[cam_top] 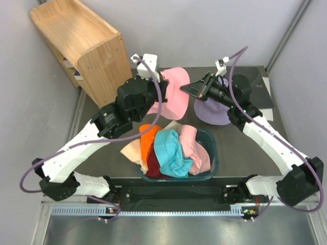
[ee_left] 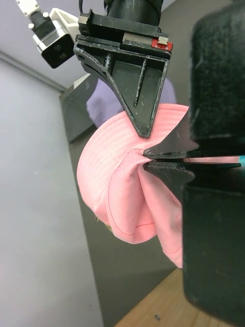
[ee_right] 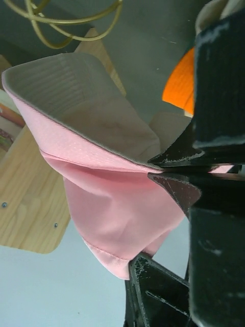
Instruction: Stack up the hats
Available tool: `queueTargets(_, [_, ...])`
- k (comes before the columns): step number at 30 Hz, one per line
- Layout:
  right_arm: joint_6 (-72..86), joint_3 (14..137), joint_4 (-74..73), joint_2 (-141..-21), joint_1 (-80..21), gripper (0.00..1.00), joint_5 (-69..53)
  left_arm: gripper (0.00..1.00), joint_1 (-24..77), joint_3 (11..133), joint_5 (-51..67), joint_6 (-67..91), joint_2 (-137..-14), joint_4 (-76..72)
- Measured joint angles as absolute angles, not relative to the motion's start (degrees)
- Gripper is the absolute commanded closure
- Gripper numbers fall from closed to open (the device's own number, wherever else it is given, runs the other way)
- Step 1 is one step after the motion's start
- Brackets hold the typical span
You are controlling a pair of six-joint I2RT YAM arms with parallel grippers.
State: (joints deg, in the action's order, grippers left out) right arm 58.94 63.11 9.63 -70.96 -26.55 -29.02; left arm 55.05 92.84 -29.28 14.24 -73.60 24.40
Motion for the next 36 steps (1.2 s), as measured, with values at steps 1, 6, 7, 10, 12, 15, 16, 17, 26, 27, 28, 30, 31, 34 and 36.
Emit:
queueTargets(1, [58.48,65.36,9.58,-72.88,-26.52,1.0,-29.08,1.0,54.52,93.93,-29.56,13.13,-74.83,23.99])
queueTargets(6, [56.49,75.13,9.43,-80.82,-25.71,1.0,-29.1,1.0,46.11,97.8,-24.82,10.68,-80.12,20.97])
queueTargets(7, [56.25,76.9,9.45,-82.43,-25.17,1.0,-29.17,1.0,43.46,98.28,-23.62,10.57,-80.97,20.4])
queueTargets(10, [56.1,79.75,9.45,-86.08,-23.64,1.0,-29.21,1.0,37.47,100.38,-19.59,10.55,-83.68,19.31])
queueTargets(12, [56.05,80.55,9.5,-88.05,-22.31,1.0,-29.19,1.0,35.09,101.8,-16.99,10.59,-85.56,18.0])
queueTargets(15, [55.48,80.84,9.43,-91.05,-19.97,1.0,-29.3,1.0,33.45,103.04,-12.58,10.5,-88.62,15.86])
queueTargets(16, [55.46,81.06,9.37,-92.03,-19.4,1.0,-29.52,1.0,33.28,103.26,-11.53,10.44,-89.73,15.25])
queueTargets(17, [55.29,81.36,9.54,-93.43,-18.7,1.0,-29.85,1.0,33.15,103.63,-10.9,10.24,-91.07,14.72])
queueTargets(26, [54.11,87.0,8.08,-104.18,-15.94,1.0,-31.81,1.0,32.29,110.8,-10.17,6.57,-101.67,15.25])
queueTargets(27, [54.15,88.75,8.16,-105.45,-15.94,1.0,-32.14,1.0,32.03,112.31,-10.24,6.04,-102.39,15.18])
queueTargets(28, [54.24,90.21,8.29,-106.43,-15.97,1.0,-32.51,1.0,31.75,113.65,-10.28,5.67,-102.94,15.18])
queueTargets(30, [54.28,93.54,8.58,-108.07,-15.97,1.0,-33.3,1.0,30.96,115.96,-10.13,4.64,-103.79,14.96])
queueTargets(31, [54.3,95.18,8.69,-108.77,-15.94,1.0,-33.61,1.0,30.52,116.86,-10.04,4.32,-104.22,14.85])
queueTargets(34, [55.11,99.2,9.26,-110.41,-15.88,1.0,-34.35,1.0,28.84,120.77,-9.78,3.64,-106.37,14.22])
queueTargets(36, [55.37,100.88,9.87,-111.09,-15.75,1.0,-34.37,1.0,27.92,122.5,-9.52,3.16,-107.68,13.43])
